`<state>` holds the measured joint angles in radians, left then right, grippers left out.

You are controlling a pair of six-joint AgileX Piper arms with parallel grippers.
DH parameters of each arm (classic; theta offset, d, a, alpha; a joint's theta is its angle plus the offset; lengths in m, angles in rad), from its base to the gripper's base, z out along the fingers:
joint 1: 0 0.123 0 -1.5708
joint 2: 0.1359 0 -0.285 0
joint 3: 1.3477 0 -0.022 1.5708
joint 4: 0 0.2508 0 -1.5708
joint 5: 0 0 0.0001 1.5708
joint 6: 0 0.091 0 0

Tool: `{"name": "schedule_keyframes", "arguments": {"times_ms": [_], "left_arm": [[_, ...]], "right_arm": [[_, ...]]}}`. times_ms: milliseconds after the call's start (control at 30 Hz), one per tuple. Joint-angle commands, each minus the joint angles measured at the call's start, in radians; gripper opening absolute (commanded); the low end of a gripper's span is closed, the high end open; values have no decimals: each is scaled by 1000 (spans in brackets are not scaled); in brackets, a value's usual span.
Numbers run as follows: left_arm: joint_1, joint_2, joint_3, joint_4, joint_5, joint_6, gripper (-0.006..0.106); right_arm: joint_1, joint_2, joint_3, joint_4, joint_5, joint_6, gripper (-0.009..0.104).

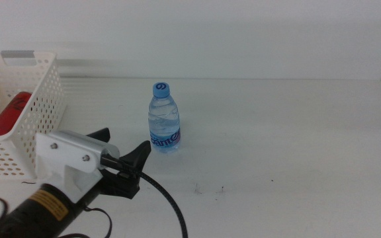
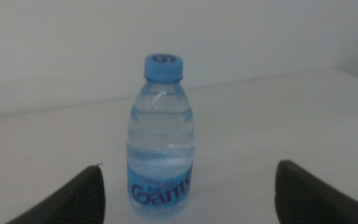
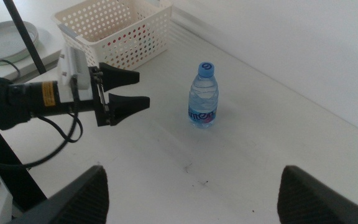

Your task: Use arms to grab the bottles and put them into the dustbin to the left of the table.

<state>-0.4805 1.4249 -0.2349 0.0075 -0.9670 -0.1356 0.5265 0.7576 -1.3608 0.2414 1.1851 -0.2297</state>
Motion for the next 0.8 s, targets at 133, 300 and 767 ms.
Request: {"name": "schedule_keyframes", "arguments": {"times_ms": [133, 300, 767], "left_arm": [[0, 137, 3, -15, -88, -74, 94], [0, 158, 3, -31, -121, -72, 94], [0, 208, -146, 22, -9, -68, 94]], "right_arm": [[2, -4, -6, 0, -9, 0, 93], [2, -4, -6, 0, -9, 2, 93], [2, -4, -6, 0, -9, 2, 93]]}}
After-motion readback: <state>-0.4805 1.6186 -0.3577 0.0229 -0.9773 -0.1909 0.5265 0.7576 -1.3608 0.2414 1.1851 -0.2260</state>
